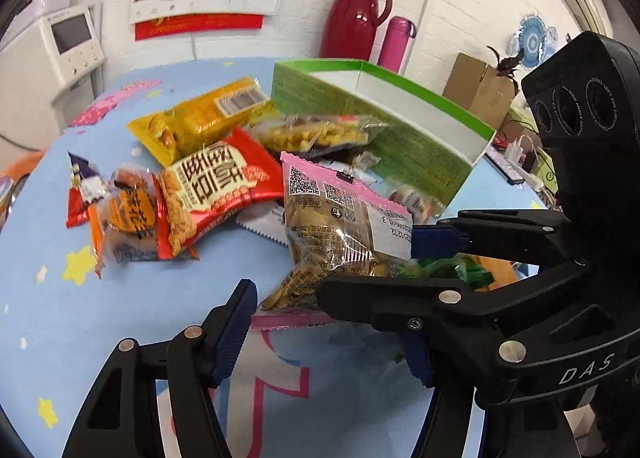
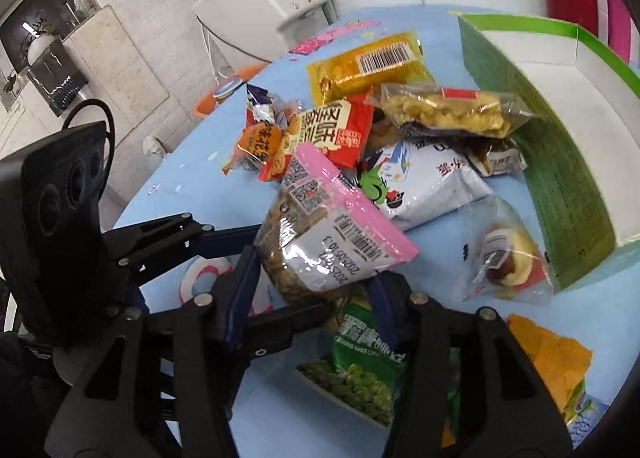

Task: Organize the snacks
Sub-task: 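Grasp the pink-labelled nut bag with the right gripper and lift, then carry the nut bag into the green box and open the right gripper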

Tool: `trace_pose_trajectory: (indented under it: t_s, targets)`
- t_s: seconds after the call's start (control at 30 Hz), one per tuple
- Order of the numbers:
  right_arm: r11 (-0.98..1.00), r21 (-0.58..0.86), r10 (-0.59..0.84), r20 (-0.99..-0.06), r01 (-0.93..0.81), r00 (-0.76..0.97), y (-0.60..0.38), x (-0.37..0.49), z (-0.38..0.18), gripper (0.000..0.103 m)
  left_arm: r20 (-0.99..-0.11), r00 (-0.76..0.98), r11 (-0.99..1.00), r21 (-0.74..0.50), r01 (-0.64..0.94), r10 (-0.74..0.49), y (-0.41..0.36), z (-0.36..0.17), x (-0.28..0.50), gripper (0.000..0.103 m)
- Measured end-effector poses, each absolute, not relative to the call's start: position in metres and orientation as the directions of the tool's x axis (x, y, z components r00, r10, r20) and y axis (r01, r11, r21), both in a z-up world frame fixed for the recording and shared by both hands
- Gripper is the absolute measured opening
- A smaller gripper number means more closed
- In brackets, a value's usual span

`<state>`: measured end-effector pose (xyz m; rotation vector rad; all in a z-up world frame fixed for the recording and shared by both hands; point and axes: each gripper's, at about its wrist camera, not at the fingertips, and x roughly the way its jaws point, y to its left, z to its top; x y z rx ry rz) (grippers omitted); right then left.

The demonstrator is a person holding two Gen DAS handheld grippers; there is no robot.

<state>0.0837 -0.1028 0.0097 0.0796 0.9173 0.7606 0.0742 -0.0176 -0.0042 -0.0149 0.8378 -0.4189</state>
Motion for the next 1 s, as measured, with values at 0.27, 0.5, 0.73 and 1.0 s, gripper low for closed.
trace_pose_trajectory:
  t_s: [0.27, 0.5, 0.73, 1.0]
  targets:
    - [0.782, 0.297, 0.596, -0.61, -0.547, 0.521, -0.134, 0.087, 0.071, 0.054, -0.608, 0.668, 0.882, -0.123, 0.454, -0.429, -0.045, 0.056, 0.087, 0.068]
    - [0.854, 0.288, 0.512, -0.61, -0.432, 0.605, -0.188, 0.125, 0.092, 0.054, -0.589, 0.619, 0.817, -0.129, 0.563, -0.52, -0.098, 0.075, 0.135, 0.068]
    - [0.878, 0.357, 0.478, -0.639, -0.317, 0.603, -0.239, 0.16, 0.074, 0.054, -0.657, 0.524, 0.773, -0.145, 0.618, -0.542, -0.151, 0.06, 0.174, 0.068]
    - [0.882, 0.398, 0.466, -0.654, -0.253, 0.596, -0.265, 0.175, 0.051, 0.07, -0.72, 0.496, 0.79, -0.118, 0.602, -0.485, -0.176, 0.038, 0.193, 0.092]
